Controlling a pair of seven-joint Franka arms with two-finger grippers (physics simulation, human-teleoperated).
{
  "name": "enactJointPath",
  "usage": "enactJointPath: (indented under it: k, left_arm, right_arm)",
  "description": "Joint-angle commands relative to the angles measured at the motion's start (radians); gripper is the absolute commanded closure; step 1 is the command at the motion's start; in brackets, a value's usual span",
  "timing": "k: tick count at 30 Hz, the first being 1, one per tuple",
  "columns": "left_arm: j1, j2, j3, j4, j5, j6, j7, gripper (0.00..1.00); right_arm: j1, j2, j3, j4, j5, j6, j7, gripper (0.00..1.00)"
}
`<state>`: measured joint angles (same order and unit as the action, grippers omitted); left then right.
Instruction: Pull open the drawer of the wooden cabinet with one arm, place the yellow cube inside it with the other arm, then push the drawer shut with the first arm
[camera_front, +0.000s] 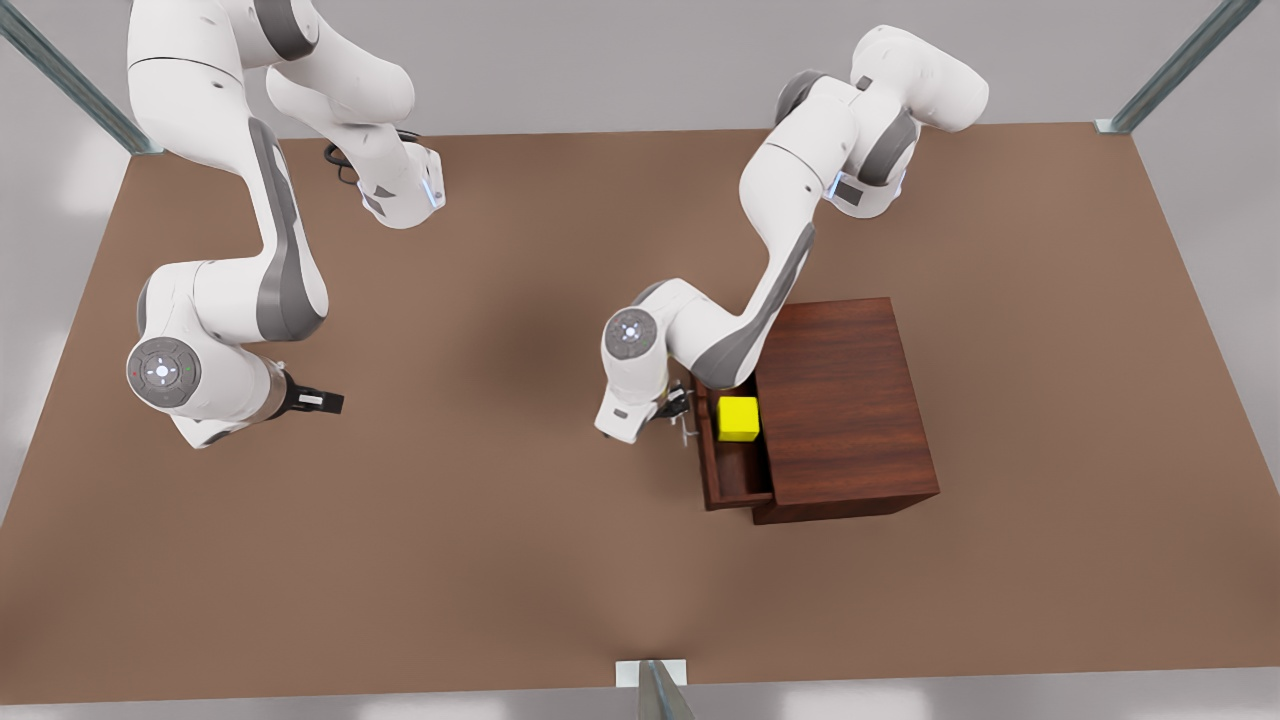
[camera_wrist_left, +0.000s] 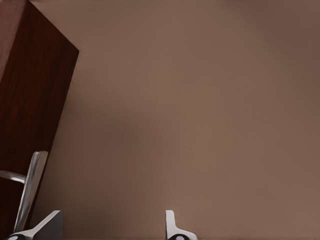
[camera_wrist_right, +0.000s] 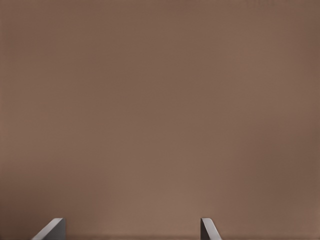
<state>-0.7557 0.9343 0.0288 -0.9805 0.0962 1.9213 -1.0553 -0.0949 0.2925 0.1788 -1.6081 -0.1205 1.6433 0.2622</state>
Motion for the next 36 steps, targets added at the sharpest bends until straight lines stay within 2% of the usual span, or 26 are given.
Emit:
enactJointPath:
  k: [1,36]
  left_arm:
    - [0.006,-0.002,0.000,0.000,0.000,-0.030,0.089,0.00]
    - [0.067,-0.038,0.022,-0.037,0.000,-0.237,0.224,0.00]
  right_arm:
    - [0.000,-0.001,0.001,0.000,0.001,0.000,-0.028,0.00]
    - [-0.002,0.005,-0.002,0.033,0.025,-0.014,-0.028,0.00]
